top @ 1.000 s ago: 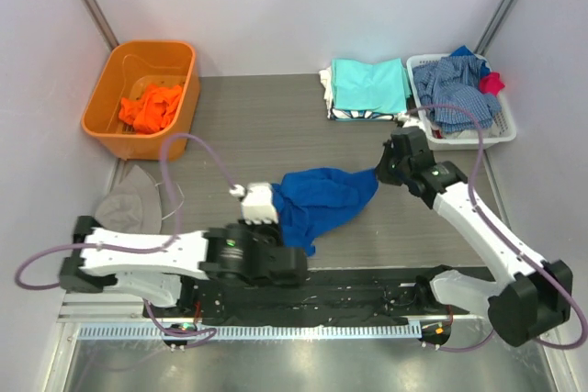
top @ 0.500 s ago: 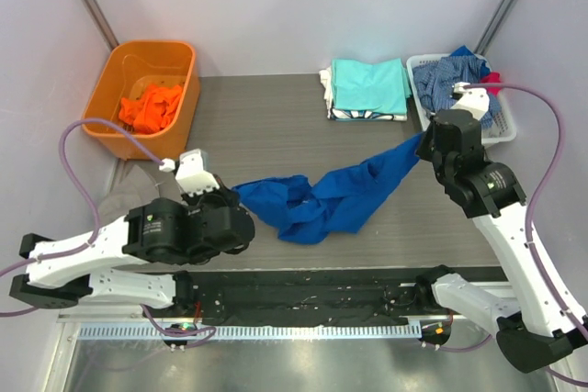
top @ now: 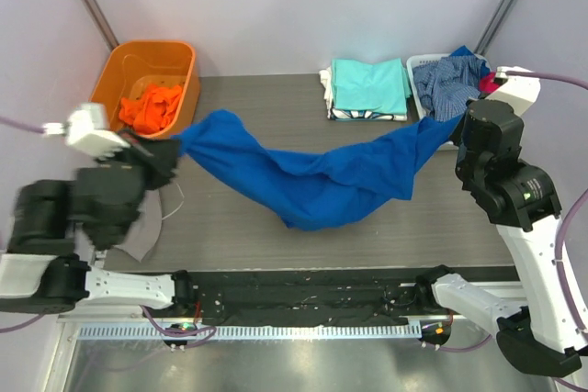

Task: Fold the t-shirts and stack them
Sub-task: Flatten the tshirt out

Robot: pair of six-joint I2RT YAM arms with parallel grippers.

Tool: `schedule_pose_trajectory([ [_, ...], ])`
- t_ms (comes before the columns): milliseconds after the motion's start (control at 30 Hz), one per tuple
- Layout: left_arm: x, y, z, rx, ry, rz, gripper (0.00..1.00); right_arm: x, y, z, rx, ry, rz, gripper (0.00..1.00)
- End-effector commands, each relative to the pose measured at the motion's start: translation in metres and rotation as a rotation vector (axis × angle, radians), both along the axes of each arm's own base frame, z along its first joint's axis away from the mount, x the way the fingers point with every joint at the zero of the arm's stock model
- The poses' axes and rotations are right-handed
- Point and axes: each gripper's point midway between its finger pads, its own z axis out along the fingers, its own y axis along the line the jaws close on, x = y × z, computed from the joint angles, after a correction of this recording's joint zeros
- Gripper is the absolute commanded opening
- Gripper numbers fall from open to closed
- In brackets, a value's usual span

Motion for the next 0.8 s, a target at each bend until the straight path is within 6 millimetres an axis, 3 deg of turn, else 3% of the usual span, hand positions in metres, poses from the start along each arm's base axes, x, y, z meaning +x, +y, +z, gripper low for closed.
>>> schedule_pose_trajectory([
  [0, -0.005, 0.094, 0.001, 0.367, -0.040, 0.122, 0.00, -0.010, -0.016, 0.024, -0.020, -0.064, -0.077, 0.01],
  [233, -0.012, 0.141, 0.034, 0.336, -0.088, 0.201, 0.00, -0.022, -0.030, 0.027, -0.033, -0.090, -0.143, 0.01],
  [767, -0.022, 0.198, 0.073, 0.381, -0.127, 0.381, 0.00, -0.037, -0.048, 0.031, -0.057, -0.113, -0.242, 0.01],
])
